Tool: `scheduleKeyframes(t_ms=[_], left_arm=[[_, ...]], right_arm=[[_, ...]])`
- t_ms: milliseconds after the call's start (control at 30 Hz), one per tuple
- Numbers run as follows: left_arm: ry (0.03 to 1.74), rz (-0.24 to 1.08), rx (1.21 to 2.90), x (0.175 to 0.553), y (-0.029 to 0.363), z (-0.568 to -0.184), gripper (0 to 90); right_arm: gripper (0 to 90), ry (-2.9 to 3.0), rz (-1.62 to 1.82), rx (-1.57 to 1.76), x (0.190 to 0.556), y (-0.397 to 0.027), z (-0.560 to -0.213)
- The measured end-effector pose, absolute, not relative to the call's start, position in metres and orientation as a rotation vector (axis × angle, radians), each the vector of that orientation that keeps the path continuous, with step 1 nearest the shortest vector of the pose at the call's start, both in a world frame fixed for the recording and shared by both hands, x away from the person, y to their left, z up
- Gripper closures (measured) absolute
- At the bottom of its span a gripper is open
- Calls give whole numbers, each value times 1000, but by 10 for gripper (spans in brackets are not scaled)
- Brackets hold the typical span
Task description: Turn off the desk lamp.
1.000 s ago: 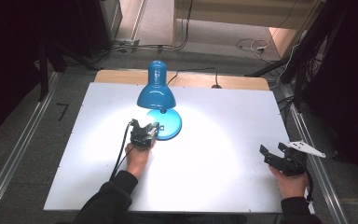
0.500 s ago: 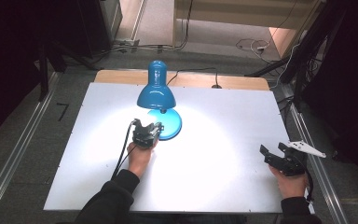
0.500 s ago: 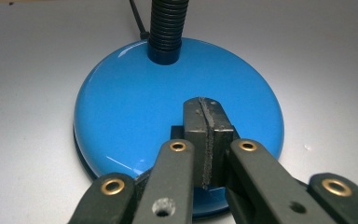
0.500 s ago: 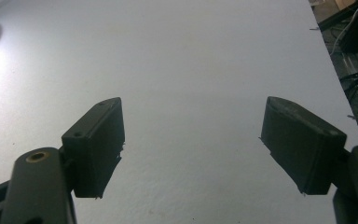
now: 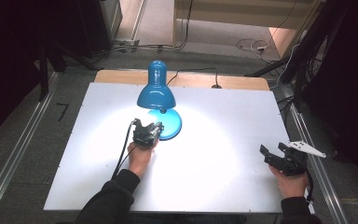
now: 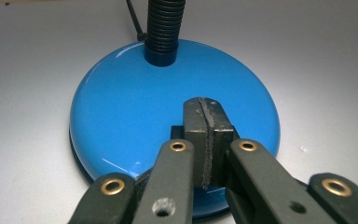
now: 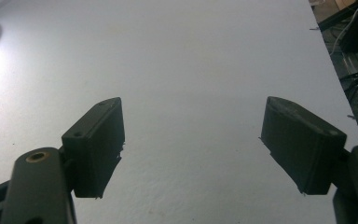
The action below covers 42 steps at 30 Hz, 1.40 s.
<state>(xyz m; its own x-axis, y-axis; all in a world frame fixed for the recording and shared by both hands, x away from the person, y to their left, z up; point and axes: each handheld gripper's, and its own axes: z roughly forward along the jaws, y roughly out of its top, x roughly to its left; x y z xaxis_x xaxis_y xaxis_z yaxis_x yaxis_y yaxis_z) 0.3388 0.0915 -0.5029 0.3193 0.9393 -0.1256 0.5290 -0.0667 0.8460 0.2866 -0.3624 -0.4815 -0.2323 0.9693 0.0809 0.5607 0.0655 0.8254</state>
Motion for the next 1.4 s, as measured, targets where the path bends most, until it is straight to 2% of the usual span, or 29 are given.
scheduleKeyframes(t_ms=[1400], left_arm=[[1328, 572, 1729, 343, 94, -504, 900]], right_arm=[[201, 1859, 1052, 1513, 288, -357, -481]])
